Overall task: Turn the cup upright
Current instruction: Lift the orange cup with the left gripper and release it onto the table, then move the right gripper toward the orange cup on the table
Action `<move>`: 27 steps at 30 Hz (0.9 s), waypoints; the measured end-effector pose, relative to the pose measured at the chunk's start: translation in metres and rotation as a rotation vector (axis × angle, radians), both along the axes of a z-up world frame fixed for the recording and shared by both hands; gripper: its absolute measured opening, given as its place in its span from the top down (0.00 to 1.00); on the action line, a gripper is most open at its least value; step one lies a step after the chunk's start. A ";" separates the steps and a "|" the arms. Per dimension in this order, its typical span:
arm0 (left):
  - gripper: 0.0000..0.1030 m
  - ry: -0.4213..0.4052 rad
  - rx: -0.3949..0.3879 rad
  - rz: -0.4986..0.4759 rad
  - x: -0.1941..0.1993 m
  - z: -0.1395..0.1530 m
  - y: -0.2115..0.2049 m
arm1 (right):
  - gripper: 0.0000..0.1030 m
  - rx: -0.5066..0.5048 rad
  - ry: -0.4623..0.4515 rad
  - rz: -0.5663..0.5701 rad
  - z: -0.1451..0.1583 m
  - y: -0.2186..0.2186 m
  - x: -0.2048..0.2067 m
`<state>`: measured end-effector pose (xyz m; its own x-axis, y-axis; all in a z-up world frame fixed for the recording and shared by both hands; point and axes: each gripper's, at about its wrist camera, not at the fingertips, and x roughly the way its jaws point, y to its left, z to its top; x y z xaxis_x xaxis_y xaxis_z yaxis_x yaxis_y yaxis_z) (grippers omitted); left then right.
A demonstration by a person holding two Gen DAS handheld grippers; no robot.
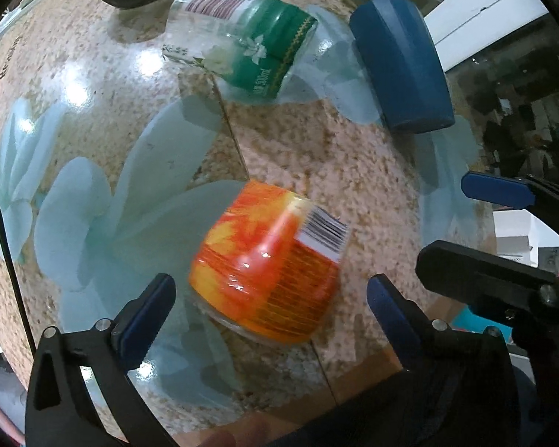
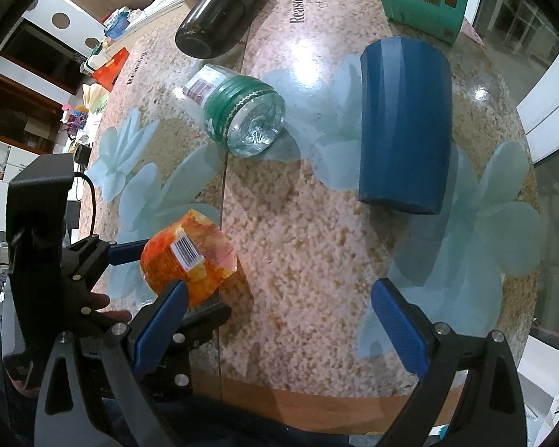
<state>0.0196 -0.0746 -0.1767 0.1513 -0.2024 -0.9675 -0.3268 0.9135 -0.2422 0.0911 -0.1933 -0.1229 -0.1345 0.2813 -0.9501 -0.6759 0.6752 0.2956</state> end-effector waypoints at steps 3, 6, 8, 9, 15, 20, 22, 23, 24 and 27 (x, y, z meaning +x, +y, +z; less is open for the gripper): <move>0.00 0.002 -0.001 0.004 0.002 0.001 -0.002 | 0.04 0.008 0.009 -0.009 0.002 -0.002 -0.001; 0.00 0.001 0.004 0.001 -0.003 0.004 0.000 | 0.04 0.013 0.000 -0.014 0.006 -0.004 -0.002; 0.00 0.002 0.000 -0.004 -0.003 0.005 -0.001 | 0.04 0.015 -0.001 -0.018 0.008 -0.005 -0.002; 0.00 0.002 -0.002 -0.006 -0.003 0.004 0.000 | 0.04 0.016 -0.001 -0.019 0.008 -0.005 -0.002; 0.00 -0.005 -0.014 -0.021 -0.007 0.005 0.001 | 0.04 0.025 0.008 -0.027 0.012 -0.006 -0.002; 0.00 -0.023 -0.008 -0.017 -0.012 0.028 0.003 | 0.04 0.053 0.023 -0.042 0.025 -0.007 -0.003; 0.00 -0.029 0.012 -0.010 -0.017 0.042 0.007 | 0.04 0.080 0.032 -0.047 0.037 -0.006 -0.005; 0.00 -0.033 0.023 -0.004 -0.020 0.049 0.010 | 0.04 0.090 0.037 -0.050 0.041 -0.006 -0.006; 0.00 -0.037 0.036 0.006 -0.024 0.056 0.013 | 0.04 0.105 0.043 -0.055 0.046 -0.005 -0.007; 0.00 -0.058 0.053 0.040 -0.037 0.079 0.028 | 0.04 0.143 0.064 -0.066 0.061 0.002 -0.012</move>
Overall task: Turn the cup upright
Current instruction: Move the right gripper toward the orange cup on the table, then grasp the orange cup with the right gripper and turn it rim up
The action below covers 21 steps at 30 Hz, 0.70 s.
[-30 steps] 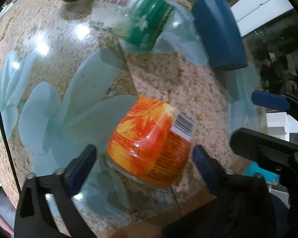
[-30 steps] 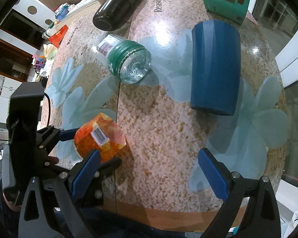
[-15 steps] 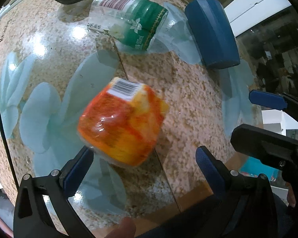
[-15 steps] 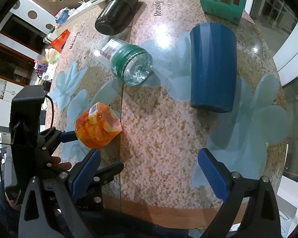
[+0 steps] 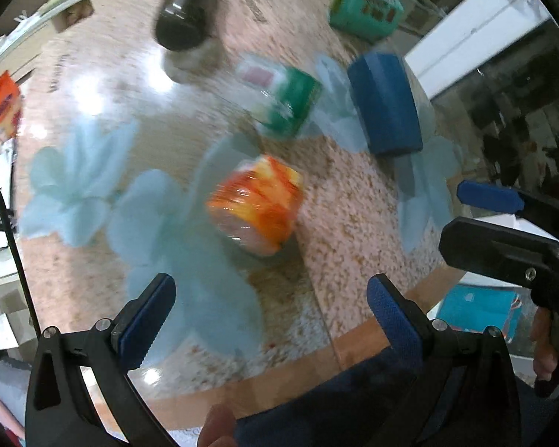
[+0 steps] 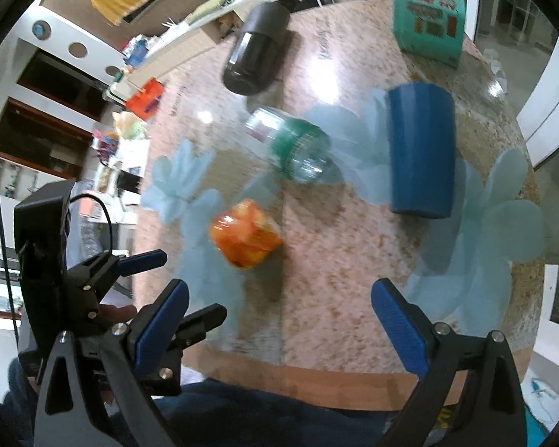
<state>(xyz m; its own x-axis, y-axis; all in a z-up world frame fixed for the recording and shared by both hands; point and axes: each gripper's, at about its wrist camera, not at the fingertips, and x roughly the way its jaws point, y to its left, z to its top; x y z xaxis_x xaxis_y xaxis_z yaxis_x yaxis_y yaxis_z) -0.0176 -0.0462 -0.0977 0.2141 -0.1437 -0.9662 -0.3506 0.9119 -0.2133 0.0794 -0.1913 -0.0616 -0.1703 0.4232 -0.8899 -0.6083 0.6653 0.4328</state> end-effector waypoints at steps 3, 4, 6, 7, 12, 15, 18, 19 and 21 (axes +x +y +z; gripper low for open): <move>0.00 -0.028 0.018 0.019 -0.014 0.021 0.014 | 0.04 0.031 0.047 -0.030 0.009 0.012 -0.005; 0.00 -0.034 0.032 0.019 -0.018 0.027 0.020 | 0.04 0.031 0.052 -0.044 0.010 0.015 -0.007; 0.00 -0.047 0.057 0.012 -0.025 0.035 0.032 | 0.04 0.032 0.063 -0.060 0.010 0.024 -0.011; 0.00 -0.050 0.060 0.011 -0.027 0.037 0.036 | 0.04 0.031 0.070 -0.068 0.009 0.028 -0.012; 0.00 -0.054 0.057 0.009 -0.034 0.031 0.065 | 0.03 0.005 0.122 -0.139 -0.004 0.047 -0.015; 0.00 -0.044 0.068 0.000 -0.033 0.020 0.076 | 0.03 -0.022 0.190 -0.214 -0.019 0.058 -0.015; 0.00 -0.032 0.047 -0.011 -0.029 0.006 0.090 | 0.03 -0.046 0.232 -0.279 -0.032 0.070 -0.013; 0.00 -0.027 0.045 -0.018 -0.025 0.000 0.094 | 0.03 -0.057 0.246 -0.306 -0.040 0.074 -0.011; 0.00 -0.017 0.042 -0.034 -0.019 -0.009 0.100 | 0.03 -0.083 0.279 -0.342 -0.051 0.078 -0.009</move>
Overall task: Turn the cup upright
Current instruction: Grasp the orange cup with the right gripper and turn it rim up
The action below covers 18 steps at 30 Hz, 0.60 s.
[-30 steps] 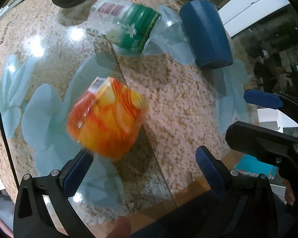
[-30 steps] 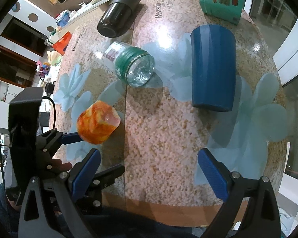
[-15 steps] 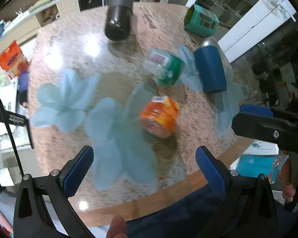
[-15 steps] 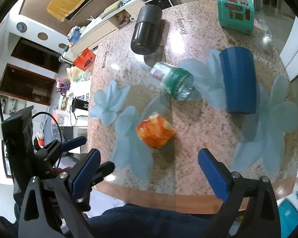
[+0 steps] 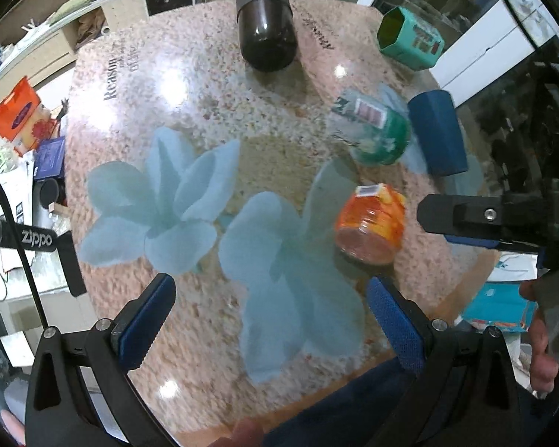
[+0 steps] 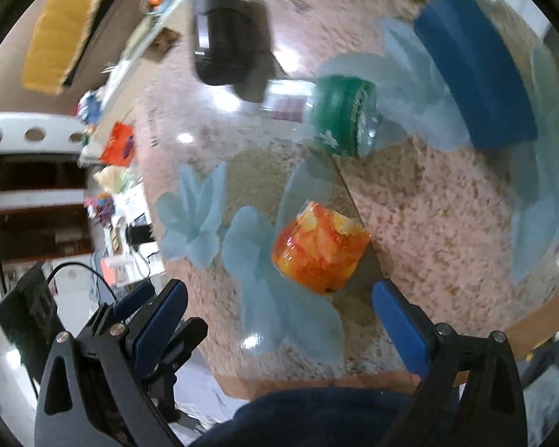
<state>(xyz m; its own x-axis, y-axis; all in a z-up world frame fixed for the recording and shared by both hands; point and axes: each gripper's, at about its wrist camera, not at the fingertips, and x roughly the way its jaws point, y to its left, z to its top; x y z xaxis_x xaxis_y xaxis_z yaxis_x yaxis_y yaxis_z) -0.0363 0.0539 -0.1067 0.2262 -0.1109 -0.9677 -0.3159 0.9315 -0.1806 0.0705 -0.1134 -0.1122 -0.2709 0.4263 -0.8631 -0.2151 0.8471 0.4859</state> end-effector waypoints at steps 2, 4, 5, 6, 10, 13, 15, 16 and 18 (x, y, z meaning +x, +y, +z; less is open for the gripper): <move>0.00 0.009 -0.005 -0.027 0.008 -0.009 0.005 | 0.03 -0.009 0.058 -0.052 -0.015 0.003 0.004; 0.00 0.007 -0.010 -0.054 0.016 -0.017 0.010 | 0.03 -0.043 0.082 -0.082 -0.027 0.007 0.008; 0.00 0.005 -0.018 -0.064 0.019 -0.019 0.014 | 0.03 -0.061 0.080 -0.086 -0.030 0.010 0.009; 0.00 0.001 -0.027 -0.074 0.023 -0.022 0.017 | 0.03 -0.088 0.074 -0.091 -0.034 0.012 0.011; 0.00 0.010 -0.042 -0.115 0.037 -0.034 0.026 | 0.03 -0.144 0.146 -0.143 -0.053 0.011 0.015; 0.00 0.022 -0.039 -0.145 0.045 -0.043 0.030 | 0.03 -0.165 0.217 -0.197 -0.070 0.006 0.014; 0.00 0.028 -0.048 -0.160 0.047 -0.048 0.032 | 0.04 -0.187 0.232 -0.224 -0.077 0.001 0.014; 0.00 0.033 -0.054 -0.169 0.048 -0.050 0.033 | 0.10 -0.192 0.231 -0.225 -0.079 0.000 0.015; 0.00 0.037 -0.058 -0.177 0.047 -0.052 0.034 | 0.22 -0.200 0.218 -0.206 -0.076 0.001 0.016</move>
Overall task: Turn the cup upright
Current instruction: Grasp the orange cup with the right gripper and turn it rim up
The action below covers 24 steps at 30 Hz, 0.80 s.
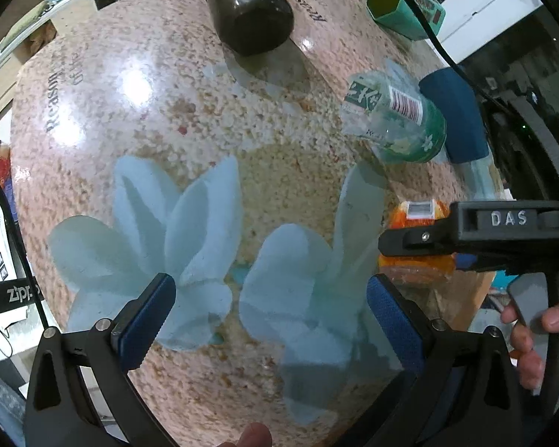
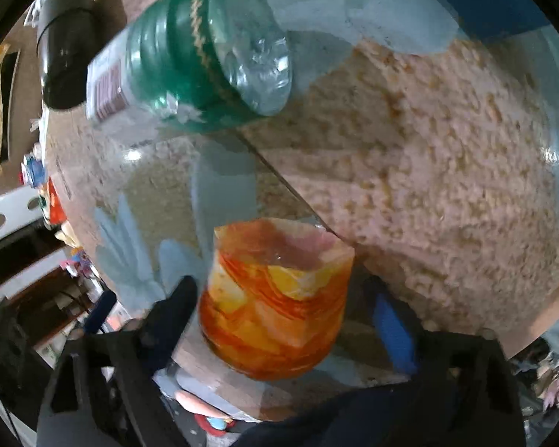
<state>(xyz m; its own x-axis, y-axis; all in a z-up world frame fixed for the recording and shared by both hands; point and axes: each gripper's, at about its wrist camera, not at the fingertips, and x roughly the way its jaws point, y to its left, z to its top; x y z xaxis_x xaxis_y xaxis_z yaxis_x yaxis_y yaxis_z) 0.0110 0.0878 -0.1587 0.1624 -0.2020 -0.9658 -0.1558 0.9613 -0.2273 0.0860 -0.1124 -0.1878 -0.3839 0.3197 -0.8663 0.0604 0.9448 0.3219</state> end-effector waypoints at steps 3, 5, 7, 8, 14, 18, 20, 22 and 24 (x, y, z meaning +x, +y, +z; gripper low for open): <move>0.00 0.000 -0.008 0.002 0.001 -0.001 0.001 | 0.37 0.018 -0.025 -0.005 0.006 0.002 -0.002; 0.00 -0.003 -0.010 0.007 0.002 -0.001 0.001 | 0.37 0.044 -0.017 0.005 0.008 0.001 -0.005; 0.00 -0.004 -0.012 0.008 0.001 0.001 0.001 | 0.37 0.076 -0.018 0.015 0.011 0.003 -0.007; 0.00 -0.005 -0.014 0.008 0.000 0.002 0.001 | 0.37 0.084 -0.032 0.027 0.014 0.007 -0.009; 0.00 -0.019 -0.046 -0.009 -0.010 0.015 -0.005 | 0.37 0.155 -0.152 0.143 0.040 0.019 -0.023; 0.00 -0.025 -0.038 0.016 -0.020 0.026 -0.014 | 0.37 0.192 -0.315 0.272 0.065 0.020 -0.028; 0.00 -0.028 -0.015 0.037 -0.023 0.029 -0.018 | 0.37 0.227 -0.418 0.361 0.077 0.020 -0.033; 0.00 -0.021 0.015 0.078 -0.029 0.032 -0.024 | 0.37 0.248 -0.499 0.427 0.086 0.019 -0.039; 0.00 -0.009 0.023 0.108 -0.033 0.033 -0.026 | 0.37 0.272 -0.574 0.484 0.091 0.020 -0.041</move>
